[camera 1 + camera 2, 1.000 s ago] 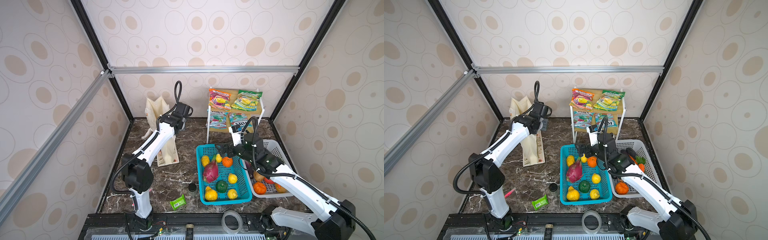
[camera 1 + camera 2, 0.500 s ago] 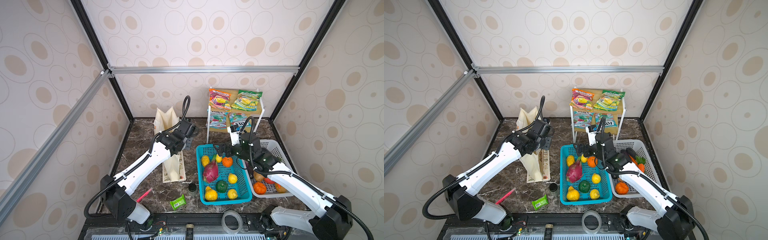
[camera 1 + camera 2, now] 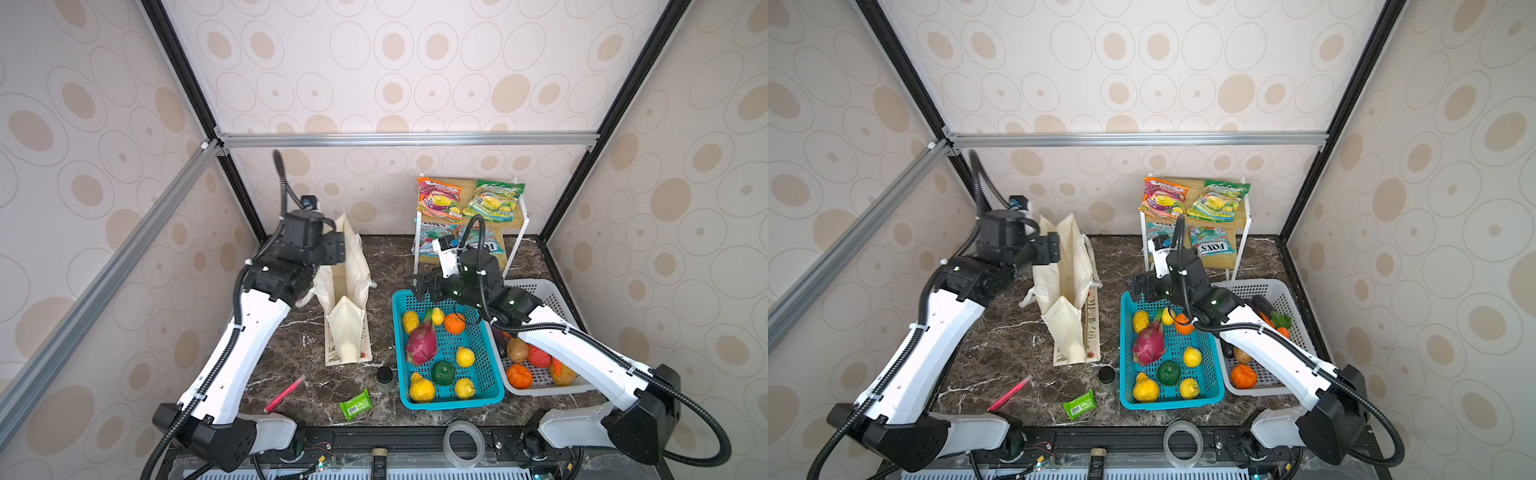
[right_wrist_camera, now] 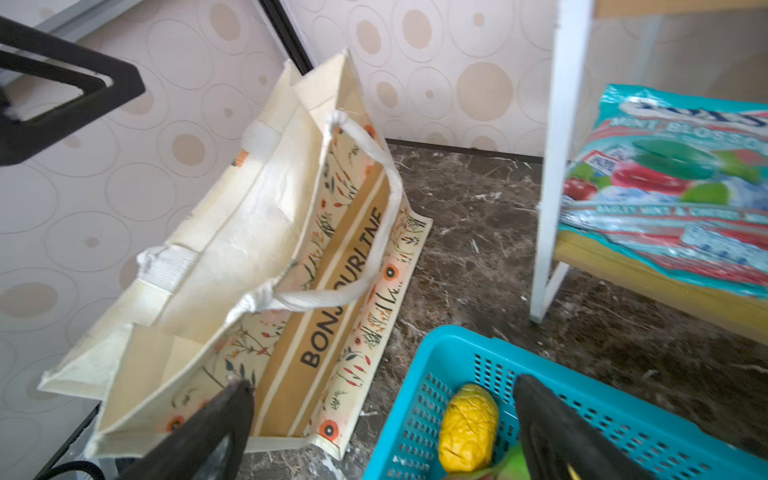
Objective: Place the food into the grocery bag and tie it
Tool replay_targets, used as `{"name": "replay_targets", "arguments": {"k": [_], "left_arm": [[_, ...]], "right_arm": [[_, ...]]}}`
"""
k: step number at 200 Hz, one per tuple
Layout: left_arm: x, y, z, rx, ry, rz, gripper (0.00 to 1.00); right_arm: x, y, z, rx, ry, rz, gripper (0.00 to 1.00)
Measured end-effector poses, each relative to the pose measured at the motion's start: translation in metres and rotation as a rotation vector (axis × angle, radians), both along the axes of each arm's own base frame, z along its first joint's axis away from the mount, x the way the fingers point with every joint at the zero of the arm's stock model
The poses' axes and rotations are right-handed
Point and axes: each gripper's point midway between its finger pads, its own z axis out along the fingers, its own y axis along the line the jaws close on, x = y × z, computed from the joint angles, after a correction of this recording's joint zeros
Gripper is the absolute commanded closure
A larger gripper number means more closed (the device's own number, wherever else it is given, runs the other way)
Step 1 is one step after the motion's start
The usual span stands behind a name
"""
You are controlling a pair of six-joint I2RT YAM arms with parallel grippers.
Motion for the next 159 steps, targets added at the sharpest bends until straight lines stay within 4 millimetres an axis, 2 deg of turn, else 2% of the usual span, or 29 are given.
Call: {"name": "replay_targets", "arguments": {"k": [10, 27, 43, 61, 70, 82, 98, 102, 114, 118, 135, 159], "left_arm": [[0.002, 0.010, -0.013, -0.001, 0.025, 0.017, 0.24], [0.007, 0.007, -0.045, 0.004, 0.096, -0.010, 0.35], [0.011, 0.000, -0.080, 0.012, 0.177, -0.045, 0.56], [0.010, -0.002, -0.113, 0.018, 0.254, -0.056, 0.88], [0.008, -0.003, -0.123, 0.023, 0.277, -0.058, 0.93], [0.005, -0.005, -0.127, 0.023, 0.283, -0.066, 0.91], [0.001, -0.009, -0.120, 0.019, 0.263, -0.077, 0.84], [0.000, -0.010, -0.118, 0.018, 0.256, -0.080, 0.77], [-0.004, -0.011, -0.108, 0.020, 0.230, -0.089, 0.45], [-0.006, -0.012, -0.105, 0.017, 0.221, -0.090, 0.40], [-0.009, -0.010, -0.093, 0.019, 0.185, -0.088, 0.30], [-0.003, -0.005, -0.095, 0.026, 0.177, -0.070, 0.32]], "right_arm": [[0.001, 0.014, 0.003, -0.005, 0.007, 0.025, 0.00], [0.001, 0.032, 0.000, -0.022, 0.025, 0.057, 0.00], [-0.001, 0.041, -0.011, -0.043, 0.051, 0.075, 0.00], [0.000, 0.047, -0.023, -0.065, 0.082, 0.084, 0.00], [0.002, 0.050, -0.027, -0.071, 0.092, 0.086, 0.00], [0.006, 0.055, -0.030, -0.075, 0.103, 0.083, 0.00], [0.014, 0.063, -0.030, -0.069, 0.111, 0.082, 0.00], [0.017, 0.066, -0.029, -0.065, 0.113, 0.080, 0.00], [0.025, 0.075, -0.028, -0.057, 0.119, 0.075, 0.00], [0.028, 0.077, -0.028, -0.052, 0.121, 0.073, 0.00], [0.039, 0.091, -0.030, -0.037, 0.139, 0.072, 0.00], [0.055, 0.112, -0.039, -0.024, 0.170, 0.075, 0.00]]}}
